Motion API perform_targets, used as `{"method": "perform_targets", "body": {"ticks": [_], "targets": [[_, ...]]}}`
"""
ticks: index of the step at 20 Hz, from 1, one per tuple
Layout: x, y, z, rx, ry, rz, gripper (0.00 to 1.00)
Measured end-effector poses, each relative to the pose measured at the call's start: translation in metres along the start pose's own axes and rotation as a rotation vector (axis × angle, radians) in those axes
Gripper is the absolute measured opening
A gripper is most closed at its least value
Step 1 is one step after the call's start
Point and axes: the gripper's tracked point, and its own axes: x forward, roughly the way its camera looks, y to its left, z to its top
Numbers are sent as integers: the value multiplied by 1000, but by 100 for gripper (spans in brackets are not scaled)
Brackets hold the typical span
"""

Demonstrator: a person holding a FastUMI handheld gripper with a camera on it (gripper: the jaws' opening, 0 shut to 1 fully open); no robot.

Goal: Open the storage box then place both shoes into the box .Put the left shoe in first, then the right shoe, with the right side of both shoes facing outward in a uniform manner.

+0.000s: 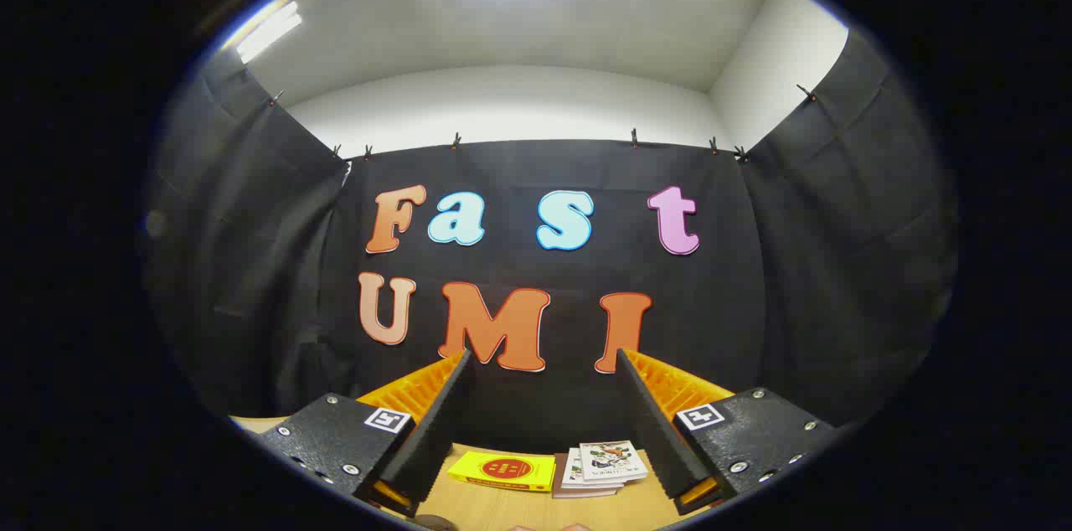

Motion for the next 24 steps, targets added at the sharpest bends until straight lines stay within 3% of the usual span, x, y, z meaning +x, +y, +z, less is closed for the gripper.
{"method": "perform_targets", "body": {"ticks": [4, 12, 17, 24], "targets": [[7, -1, 0, 5, 12, -25, 99], [3, -4, 23, 36, -85, -13, 99], [-2, 10, -5, -4, -9, 13, 100], [-7, 58, -55, 99, 141, 137, 99]]}}
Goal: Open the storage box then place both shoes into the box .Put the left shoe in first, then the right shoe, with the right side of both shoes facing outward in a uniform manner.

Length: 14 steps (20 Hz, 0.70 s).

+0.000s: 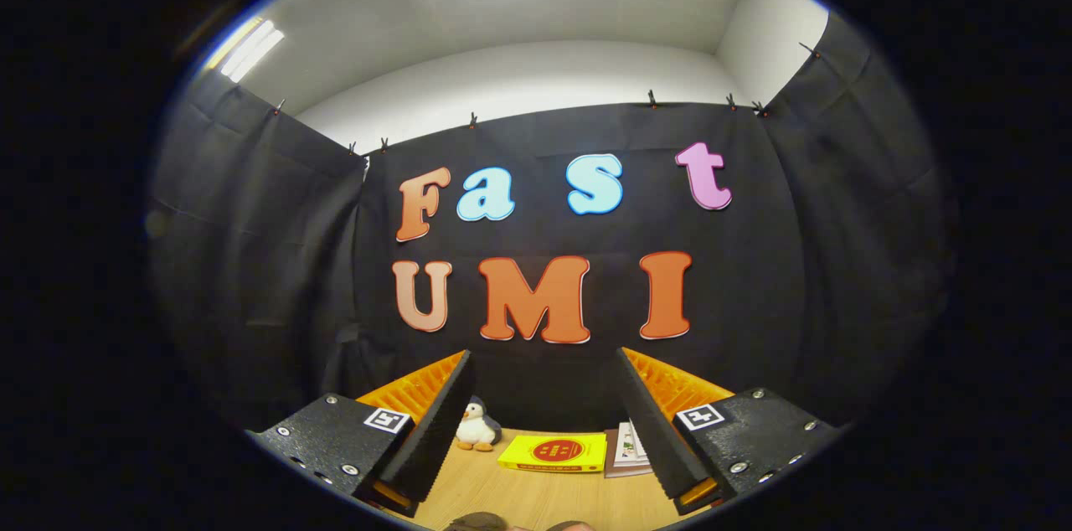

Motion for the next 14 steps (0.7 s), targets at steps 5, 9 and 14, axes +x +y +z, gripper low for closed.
{"method": "perform_targets", "body": {"ticks": [5, 9, 14], "targets": [[1, 53, -52, 88, 157, 135, 100], [-2, 96, -110, 172, 342, 241, 99], [-17, 149, -171, 310, 577, 363, 97]]}}
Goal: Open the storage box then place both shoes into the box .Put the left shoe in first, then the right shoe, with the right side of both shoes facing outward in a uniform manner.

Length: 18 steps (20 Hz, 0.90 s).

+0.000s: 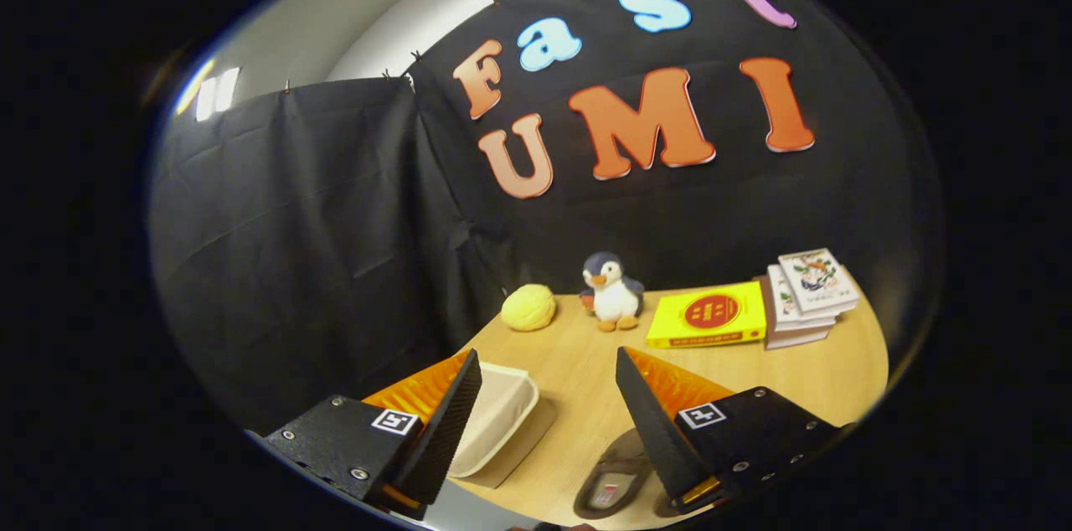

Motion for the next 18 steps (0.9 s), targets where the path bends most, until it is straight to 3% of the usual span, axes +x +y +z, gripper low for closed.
{"method": "perform_targets", "body": {"ticks": [10, 18], "targets": [[67, 40, -117, 250, 383, 132, 96], [112, 60, -191, 299, 542, 212, 96]]}}
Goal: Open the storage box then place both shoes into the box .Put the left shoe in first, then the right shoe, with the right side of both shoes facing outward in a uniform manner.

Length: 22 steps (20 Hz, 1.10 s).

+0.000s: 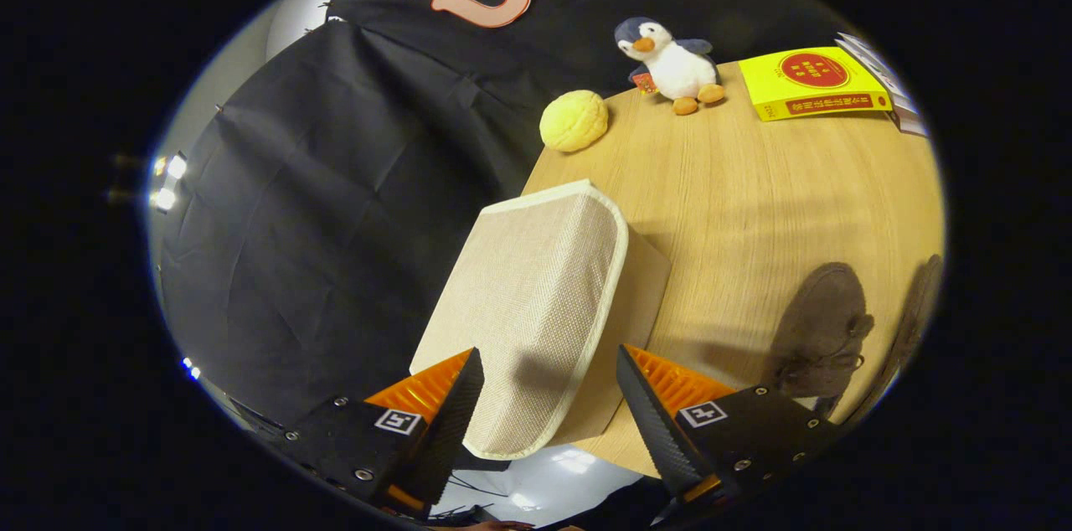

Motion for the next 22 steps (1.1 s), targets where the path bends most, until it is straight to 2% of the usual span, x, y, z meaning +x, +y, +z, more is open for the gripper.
{"method": "perform_targets", "body": {"ticks": [7, 13, 17, 22], "targets": [[25, 4, -11, 72, 1, 53, 96], [-3, 20, 7, 139, -42, 118, 94], [-44, 59, 30, 139, -109, 207, 88], [-69, 126, 53, 23, -153, 311, 77]]}}
